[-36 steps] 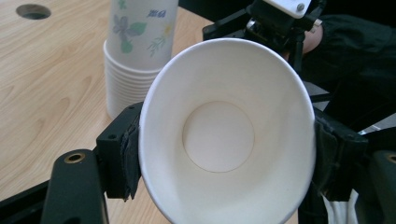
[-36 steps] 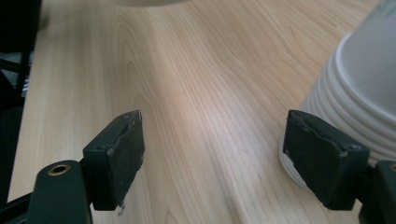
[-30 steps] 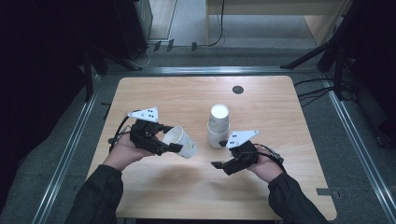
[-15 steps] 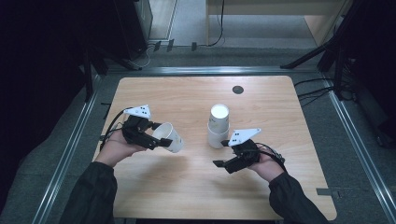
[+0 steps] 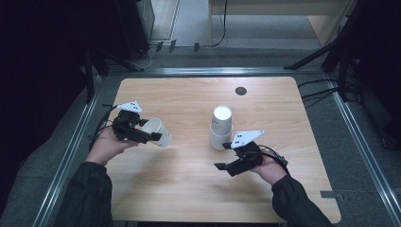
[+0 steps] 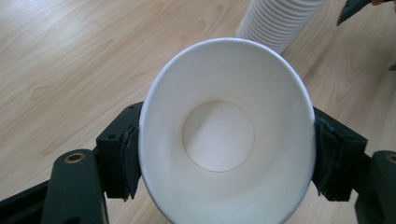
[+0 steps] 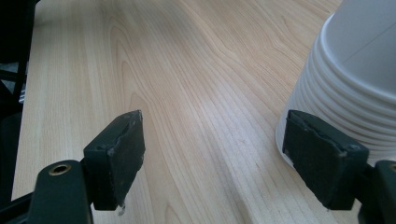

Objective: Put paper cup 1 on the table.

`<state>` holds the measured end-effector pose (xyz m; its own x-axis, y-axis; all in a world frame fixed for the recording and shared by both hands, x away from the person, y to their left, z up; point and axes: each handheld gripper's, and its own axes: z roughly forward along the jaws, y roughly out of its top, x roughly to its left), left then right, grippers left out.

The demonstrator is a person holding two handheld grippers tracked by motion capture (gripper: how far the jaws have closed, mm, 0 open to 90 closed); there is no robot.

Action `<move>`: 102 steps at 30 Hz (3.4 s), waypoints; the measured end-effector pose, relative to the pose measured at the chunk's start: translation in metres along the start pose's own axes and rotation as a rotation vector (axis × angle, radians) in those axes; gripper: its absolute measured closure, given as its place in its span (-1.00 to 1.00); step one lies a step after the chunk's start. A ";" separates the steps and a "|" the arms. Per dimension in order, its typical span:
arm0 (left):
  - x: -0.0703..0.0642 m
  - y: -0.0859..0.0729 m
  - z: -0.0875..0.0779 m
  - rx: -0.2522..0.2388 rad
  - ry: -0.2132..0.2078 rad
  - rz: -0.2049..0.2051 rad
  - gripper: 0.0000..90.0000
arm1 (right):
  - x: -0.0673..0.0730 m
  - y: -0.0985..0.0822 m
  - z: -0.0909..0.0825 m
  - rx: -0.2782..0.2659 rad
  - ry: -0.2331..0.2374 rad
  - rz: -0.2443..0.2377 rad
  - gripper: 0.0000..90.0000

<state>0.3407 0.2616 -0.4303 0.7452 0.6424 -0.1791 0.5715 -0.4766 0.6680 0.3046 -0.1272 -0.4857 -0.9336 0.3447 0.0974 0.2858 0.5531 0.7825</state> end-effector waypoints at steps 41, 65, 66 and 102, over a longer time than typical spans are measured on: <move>0.052 -0.027 0.013 0.238 0.340 -0.115 -0.48 | -0.004 -0.003 0.003 0.032 -0.022 -0.004 -0.53; 0.054 -0.034 0.017 0.248 0.327 -0.126 -0.54 | -0.002 -0.004 0.006 0.060 -0.019 -0.023 -0.53; 0.054 -0.034 0.017 0.244 0.325 -0.132 -0.54 | -0.002 -0.004 0.006 0.060 -0.018 -0.022 -0.53; 0.024 -0.005 -0.027 0.028 0.216 -0.127 -0.73 | -0.008 -0.004 -0.002 0.014 -0.025 0.023 -0.52</move>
<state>0.3468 0.2953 -0.4186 0.5776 0.8102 -0.1001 0.6678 -0.3984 0.6288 0.3100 -0.1336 -0.4883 -0.9213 0.3759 0.0997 0.3101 0.5552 0.7717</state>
